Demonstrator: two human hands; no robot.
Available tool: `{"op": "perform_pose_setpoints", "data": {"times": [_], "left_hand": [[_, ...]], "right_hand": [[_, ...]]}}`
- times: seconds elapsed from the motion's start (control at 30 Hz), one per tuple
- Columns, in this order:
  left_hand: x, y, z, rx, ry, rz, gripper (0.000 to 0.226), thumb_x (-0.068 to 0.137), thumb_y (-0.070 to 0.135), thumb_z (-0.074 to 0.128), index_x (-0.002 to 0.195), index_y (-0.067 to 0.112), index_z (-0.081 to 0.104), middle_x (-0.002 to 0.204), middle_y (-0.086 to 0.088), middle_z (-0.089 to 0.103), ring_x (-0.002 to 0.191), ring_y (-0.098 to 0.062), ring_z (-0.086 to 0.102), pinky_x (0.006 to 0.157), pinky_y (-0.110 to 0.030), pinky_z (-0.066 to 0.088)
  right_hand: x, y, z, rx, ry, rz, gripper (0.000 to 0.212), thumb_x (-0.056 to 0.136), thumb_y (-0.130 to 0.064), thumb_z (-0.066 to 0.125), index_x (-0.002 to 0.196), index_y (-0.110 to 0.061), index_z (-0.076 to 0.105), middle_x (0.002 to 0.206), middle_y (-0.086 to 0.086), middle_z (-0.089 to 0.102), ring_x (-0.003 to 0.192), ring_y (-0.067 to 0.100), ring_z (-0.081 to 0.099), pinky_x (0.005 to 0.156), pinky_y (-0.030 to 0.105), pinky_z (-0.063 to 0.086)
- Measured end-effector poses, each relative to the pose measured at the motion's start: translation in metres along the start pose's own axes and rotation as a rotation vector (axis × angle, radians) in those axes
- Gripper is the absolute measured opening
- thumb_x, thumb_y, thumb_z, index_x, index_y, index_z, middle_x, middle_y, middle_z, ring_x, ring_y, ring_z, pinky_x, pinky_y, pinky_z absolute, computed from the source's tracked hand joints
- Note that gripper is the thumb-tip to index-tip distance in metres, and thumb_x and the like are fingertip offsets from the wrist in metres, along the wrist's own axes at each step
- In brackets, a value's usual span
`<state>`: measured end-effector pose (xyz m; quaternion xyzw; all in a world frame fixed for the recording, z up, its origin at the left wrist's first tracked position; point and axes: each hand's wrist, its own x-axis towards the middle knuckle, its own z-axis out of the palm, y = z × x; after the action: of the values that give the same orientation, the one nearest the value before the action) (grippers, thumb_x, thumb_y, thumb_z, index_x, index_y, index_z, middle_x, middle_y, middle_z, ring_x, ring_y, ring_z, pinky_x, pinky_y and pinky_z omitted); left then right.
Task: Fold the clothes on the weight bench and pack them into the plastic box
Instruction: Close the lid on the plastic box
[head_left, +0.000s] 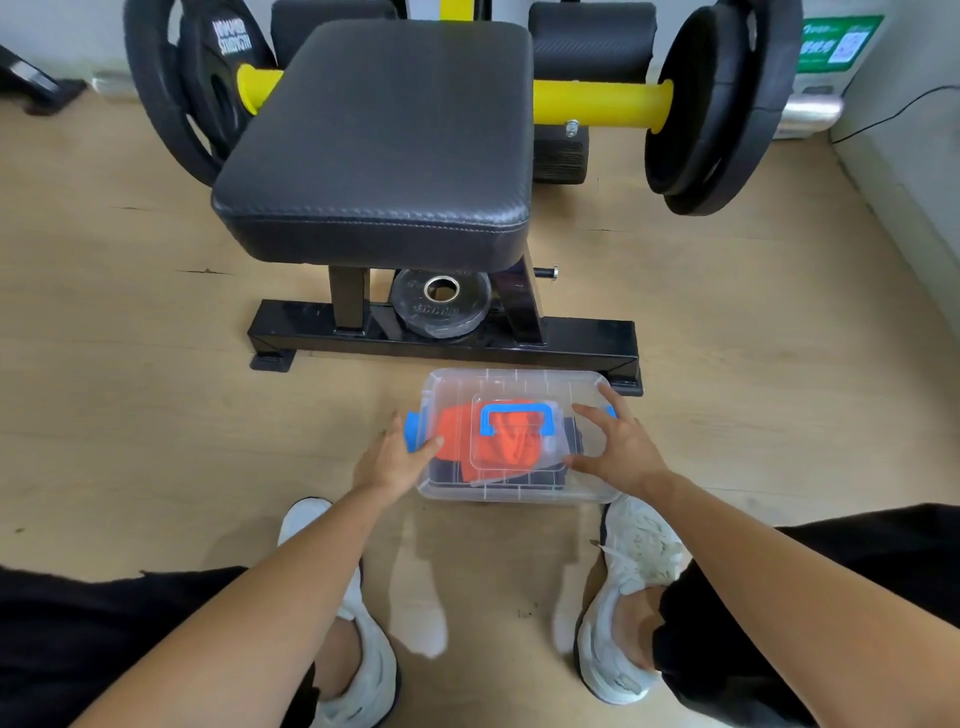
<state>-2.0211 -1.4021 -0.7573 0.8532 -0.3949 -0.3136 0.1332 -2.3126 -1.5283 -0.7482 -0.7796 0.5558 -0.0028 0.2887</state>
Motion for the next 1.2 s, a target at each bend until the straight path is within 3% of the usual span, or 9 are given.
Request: {"op": "perform_pose_setpoints", "data": {"times": [0.17, 0.27, 0.43, 0.6, 0.7, 0.8, 0.87, 1.1, 1.2], "left_hand": [[0.006, -0.001, 0.003, -0.016, 0.131, 0.066, 0.062, 0.086, 0.055, 0.066, 0.139, 0.025, 0.052, 0.123, -0.001, 0.066, 0.109, -0.028, 0.064, 0.079, -0.035, 0.049], [0.001, 0.003, 0.004, 0.018, 0.185, 0.141, 0.043, 0.087, 0.044, 0.069, 0.125, 0.025, 0.062, 0.104, -0.001, 0.061, 0.092, -0.026, 0.064, 0.068, -0.032, 0.044], [0.001, 0.005, 0.005, -0.028, 0.193, 0.198, 0.032, 0.089, 0.032, 0.070, 0.118, 0.020, 0.064, 0.102, 0.000, 0.060, 0.087, -0.023, 0.065, 0.066, -0.030, 0.041], [0.001, 0.009, -0.001, 0.001, 0.114, 0.056, 0.032, 0.091, 0.045, 0.064, 0.117, 0.030, 0.054, 0.097, 0.002, 0.065, 0.085, -0.022, 0.063, 0.065, -0.031, 0.041], [0.003, 0.013, -0.001, 0.046, 0.038, -0.043, 0.026, 0.093, 0.047, 0.056, 0.102, 0.023, 0.055, 0.094, 0.000, 0.068, 0.082, -0.023, 0.063, 0.064, -0.032, 0.042], [0.005, 0.017, -0.002, 0.004, 0.012, -0.106, 0.021, 0.090, 0.043, 0.056, 0.095, 0.024, 0.059, 0.088, 0.002, 0.070, 0.077, -0.024, 0.069, 0.069, -0.033, 0.053], [0.006, 0.019, -0.004, -0.014, 0.016, -0.112, 0.017, 0.089, 0.039, 0.056, 0.093, 0.024, 0.061, 0.084, 0.001, 0.069, 0.076, -0.023, 0.069, 0.070, -0.033, 0.054], [0.005, 0.046, -0.010, -0.188, -0.032, -0.024, 0.019, 0.088, 0.021, 0.061, 0.107, 0.023, 0.062, 0.097, 0.001, 0.065, 0.084, -0.021, 0.060, 0.073, -0.029, 0.044], [-0.002, 0.063, -0.018, -0.143, -0.032, 0.005, 0.036, 0.087, 0.027, 0.063, 0.122, 0.024, 0.060, 0.123, -0.001, 0.065, 0.105, -0.025, 0.061, 0.086, -0.029, 0.047]], "right_hand": [[0.000, 0.000, -0.001, 0.020, 0.002, -0.002, 0.087, 0.071, -0.055, 0.080, 0.146, -0.043, 0.037, 0.164, -0.017, -0.001, 0.146, 0.026, 0.028, 0.110, 0.044, 0.041], [-0.002, 0.000, -0.002, 0.033, 0.005, -0.005, 0.087, 0.071, -0.053, 0.081, 0.146, -0.042, 0.038, 0.164, -0.017, -0.002, 0.147, 0.025, 0.028, 0.111, 0.043, 0.040], [-0.004, -0.003, -0.003, 0.015, 0.002, 0.005, 0.087, 0.073, -0.053, 0.079, 0.147, -0.042, 0.036, 0.164, -0.015, -0.002, 0.147, 0.025, 0.027, 0.111, 0.043, 0.039], [-0.003, -0.004, -0.002, 0.041, 0.012, 0.023, 0.101, 0.070, -0.052, 0.083, 0.152, -0.037, 0.027, 0.164, -0.013, -0.002, 0.145, 0.025, 0.031, 0.110, 0.040, 0.041], [-0.005, -0.007, -0.005, 0.198, 0.093, 0.160, 0.105, 0.069, -0.039, 0.088, 0.152, -0.027, 0.024, 0.157, 0.001, 0.016, 0.132, 0.027, 0.046, 0.104, 0.040, 0.047], [-0.002, -0.011, -0.007, 0.316, 0.112, 0.309, 0.081, 0.078, -0.036, 0.082, 0.143, -0.022, 0.036, 0.137, 0.008, 0.049, 0.115, 0.029, 0.058, 0.095, 0.044, 0.053], [0.003, -0.015, -0.008, 0.404, 0.122, 0.375, 0.067, 0.082, -0.032, 0.078, 0.138, -0.019, 0.043, 0.130, 0.009, 0.058, 0.112, 0.029, 0.060, 0.094, 0.044, 0.053], [0.012, -0.011, -0.027, 0.585, 0.133, 0.375, 0.063, 0.087, -0.027, 0.074, 0.142, -0.017, 0.046, 0.116, 0.003, 0.060, 0.095, 0.020, 0.058, 0.086, 0.036, 0.054], [0.008, -0.012, -0.038, 0.510, 0.108, 0.332, 0.064, 0.088, -0.027, 0.073, 0.145, -0.017, 0.045, 0.131, 0.007, 0.059, 0.102, 0.022, 0.060, 0.087, 0.033, 0.054]]}}
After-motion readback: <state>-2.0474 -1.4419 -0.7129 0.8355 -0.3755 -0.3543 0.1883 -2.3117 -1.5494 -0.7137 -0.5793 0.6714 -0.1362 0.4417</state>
